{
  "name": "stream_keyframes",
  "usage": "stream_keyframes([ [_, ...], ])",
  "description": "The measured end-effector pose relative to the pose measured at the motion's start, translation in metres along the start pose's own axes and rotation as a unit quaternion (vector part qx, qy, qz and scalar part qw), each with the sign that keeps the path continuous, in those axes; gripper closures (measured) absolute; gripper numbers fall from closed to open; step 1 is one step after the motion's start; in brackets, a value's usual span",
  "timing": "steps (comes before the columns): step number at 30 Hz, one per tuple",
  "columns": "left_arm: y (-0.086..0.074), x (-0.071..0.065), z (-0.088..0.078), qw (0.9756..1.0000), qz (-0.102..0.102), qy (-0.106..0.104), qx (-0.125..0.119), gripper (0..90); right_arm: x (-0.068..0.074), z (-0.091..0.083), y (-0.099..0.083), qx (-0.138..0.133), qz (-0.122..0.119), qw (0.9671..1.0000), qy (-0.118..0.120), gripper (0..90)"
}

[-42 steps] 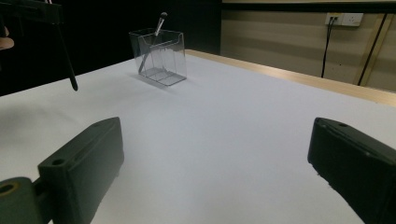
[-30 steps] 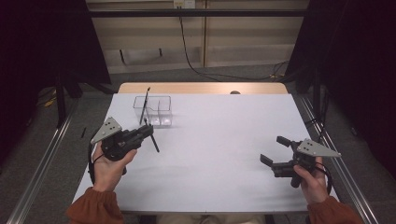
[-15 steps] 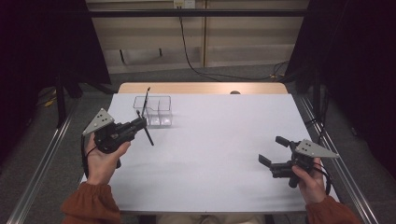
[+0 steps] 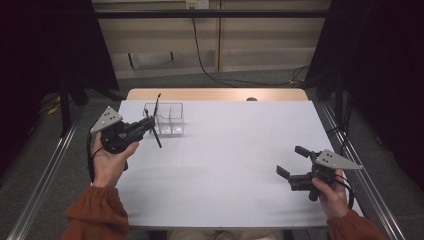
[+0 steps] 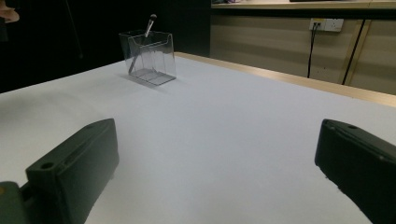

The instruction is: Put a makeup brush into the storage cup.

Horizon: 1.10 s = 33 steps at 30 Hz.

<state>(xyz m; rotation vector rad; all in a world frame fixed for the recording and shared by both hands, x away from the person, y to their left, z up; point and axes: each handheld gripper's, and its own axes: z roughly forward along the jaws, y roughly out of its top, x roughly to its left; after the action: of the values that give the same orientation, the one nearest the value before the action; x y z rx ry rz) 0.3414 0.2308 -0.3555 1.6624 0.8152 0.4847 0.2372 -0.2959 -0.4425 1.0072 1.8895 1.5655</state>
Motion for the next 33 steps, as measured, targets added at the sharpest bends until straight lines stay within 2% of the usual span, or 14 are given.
stream_keyframes([
  [14,0.025,0.017,0.009,0.9996,0.007,0.024,-0.008,83.9,0.000,0.000,0.000,0.002,-0.002,1.0000,-0.002,0.0],
  [25,0.033,0.030,0.024,0.9991,0.009,0.041,-0.003,83.9,0.001,0.001,-0.001,0.000,0.000,1.0000,-0.002,0.0],
  [33,0.044,0.040,0.033,0.9984,0.003,0.055,-0.010,83.9,0.001,0.000,-0.001,0.001,0.004,1.0000,-0.001,0.0],
])
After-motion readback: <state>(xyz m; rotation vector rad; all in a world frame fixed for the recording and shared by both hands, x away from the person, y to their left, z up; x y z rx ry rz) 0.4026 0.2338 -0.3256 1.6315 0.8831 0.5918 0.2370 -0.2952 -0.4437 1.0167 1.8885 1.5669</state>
